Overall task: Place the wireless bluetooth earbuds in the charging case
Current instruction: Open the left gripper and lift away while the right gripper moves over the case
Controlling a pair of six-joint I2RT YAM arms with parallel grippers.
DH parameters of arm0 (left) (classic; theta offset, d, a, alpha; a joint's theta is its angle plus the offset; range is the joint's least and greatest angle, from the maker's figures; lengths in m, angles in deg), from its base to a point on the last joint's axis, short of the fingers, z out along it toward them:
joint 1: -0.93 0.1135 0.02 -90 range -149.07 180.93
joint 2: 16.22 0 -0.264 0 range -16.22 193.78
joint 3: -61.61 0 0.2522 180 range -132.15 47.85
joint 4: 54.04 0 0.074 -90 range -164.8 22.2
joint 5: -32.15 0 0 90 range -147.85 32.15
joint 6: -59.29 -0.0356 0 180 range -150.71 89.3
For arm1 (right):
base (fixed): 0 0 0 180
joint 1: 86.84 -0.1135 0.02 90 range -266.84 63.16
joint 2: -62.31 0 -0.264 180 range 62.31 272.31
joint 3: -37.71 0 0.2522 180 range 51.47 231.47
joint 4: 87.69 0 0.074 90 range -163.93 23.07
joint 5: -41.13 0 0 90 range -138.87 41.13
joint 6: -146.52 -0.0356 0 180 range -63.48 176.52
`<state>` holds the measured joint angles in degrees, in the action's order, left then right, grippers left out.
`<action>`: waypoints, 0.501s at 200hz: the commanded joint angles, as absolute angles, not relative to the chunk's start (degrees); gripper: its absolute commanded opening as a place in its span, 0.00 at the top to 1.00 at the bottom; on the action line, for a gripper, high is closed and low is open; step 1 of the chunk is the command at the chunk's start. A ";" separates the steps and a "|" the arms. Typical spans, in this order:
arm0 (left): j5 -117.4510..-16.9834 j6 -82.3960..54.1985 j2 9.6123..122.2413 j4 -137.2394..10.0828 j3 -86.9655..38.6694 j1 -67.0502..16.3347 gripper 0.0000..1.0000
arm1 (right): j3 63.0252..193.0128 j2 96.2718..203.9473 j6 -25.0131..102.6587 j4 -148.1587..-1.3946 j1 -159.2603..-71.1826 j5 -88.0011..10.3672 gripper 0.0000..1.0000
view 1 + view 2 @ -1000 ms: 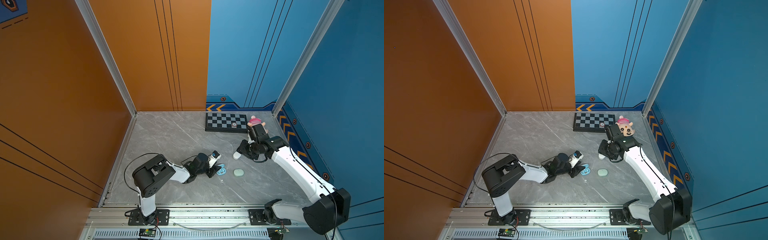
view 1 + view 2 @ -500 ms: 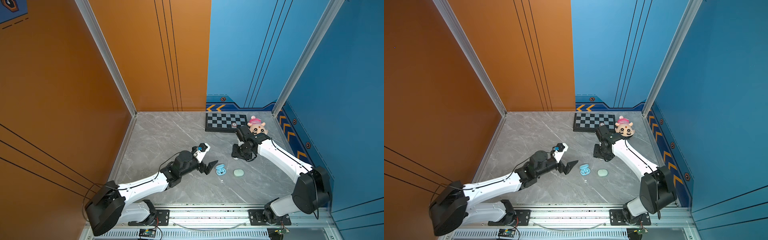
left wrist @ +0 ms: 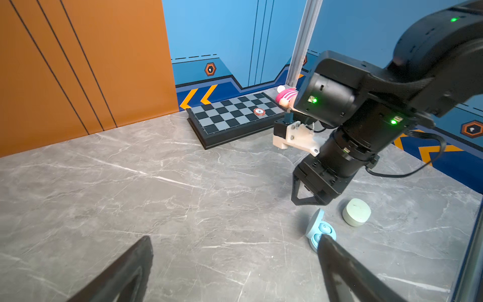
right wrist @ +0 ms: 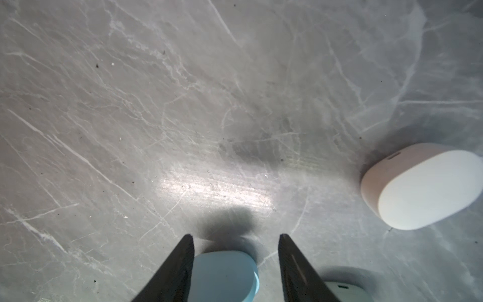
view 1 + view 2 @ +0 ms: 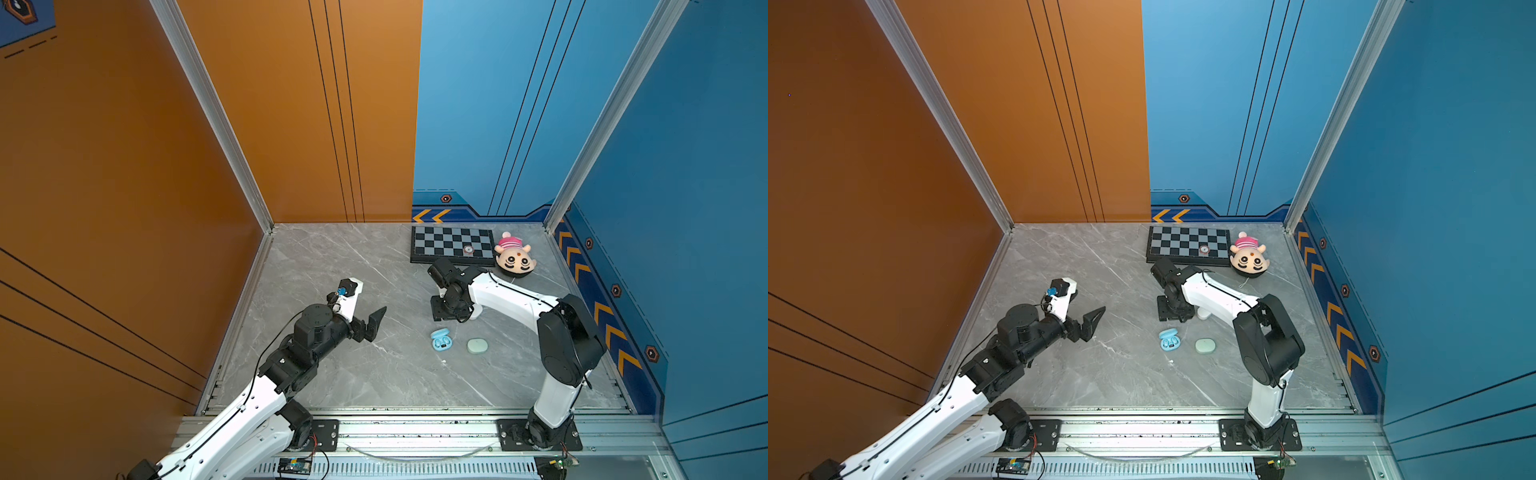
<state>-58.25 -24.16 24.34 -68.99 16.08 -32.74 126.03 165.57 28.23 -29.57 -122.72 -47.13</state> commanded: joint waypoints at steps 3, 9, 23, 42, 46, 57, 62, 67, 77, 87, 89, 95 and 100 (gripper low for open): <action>-57.93 -21.53 22.85 -72.46 17.13 -31.62 0.02 | 122.19 162.23 27.93 -30.54 -123.83 -49.87 0.46; -58.07 -21.33 22.77 -72.55 17.18 -31.59 0.02 | 121.16 161.42 27.64 -30.83 -124.06 -50.11 0.46; -58.21 -21.00 22.81 -72.65 17.11 -31.26 0.02 | 118.83 159.53 27.01 -31.40 -124.58 -50.81 0.46; -58.38 -20.61 23.37 -72.25 17.09 -30.92 0.02 | 116.30 156.81 26.40 -32.13 -125.20 -51.58 0.46; -58.42 -20.52 23.54 -72.09 17.09 -30.82 0.02 | 115.83 156.28 26.30 -32.25 -125.29 -51.73 0.46; -58.43 -20.19 24.18 -71.68 17.00 -30.55 0.02 | 114.75 154.97 26.20 -32.78 -125.59 -51.88 0.46; -58.31 -19.93 24.58 -71.40 16.92 -30.46 0.02 | 114.31 154.42 26.20 -32.86 -125.68 -51.87 0.46; -58.29 -19.69 24.87 -71.18 16.75 -30.28 0.02 | 113.96 153.96 26.20 -33.00 -125.81 -51.82 0.46; -57.88 -18.81 25.60 -70.73 16.56 -29.93 0.02 | 113.36 152.90 26.58 -33.46 -125.93 -51.43 0.46; -57.38 -17.71 26.33 -70.33 16.42 -29.57 0.02 | 112.87 152.04 27.15 -33.63 -126.21 -51.60 0.46; -57.18 -17.46 26.46 -70.28 16.35 -29.46 0.02 | 112.83 151.87 27.23 -33.64 -126.21 -51.62 0.46; -56.68 -16.67 26.86 -70.16 16.21 -29.10 0.02 | 112.49 151.26 27.62 -33.99 -126.21 -51.28 0.46; -56.27 -16.01 27.17 -70.13 16.05 -28.77 0.02 | 112.19 150.76 27.86 -34.26 -126.21 -51.15 0.46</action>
<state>-58.18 -19.37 26.04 -71.22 16.39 -30.09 113.83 153.42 27.59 -32.58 -125.78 -49.84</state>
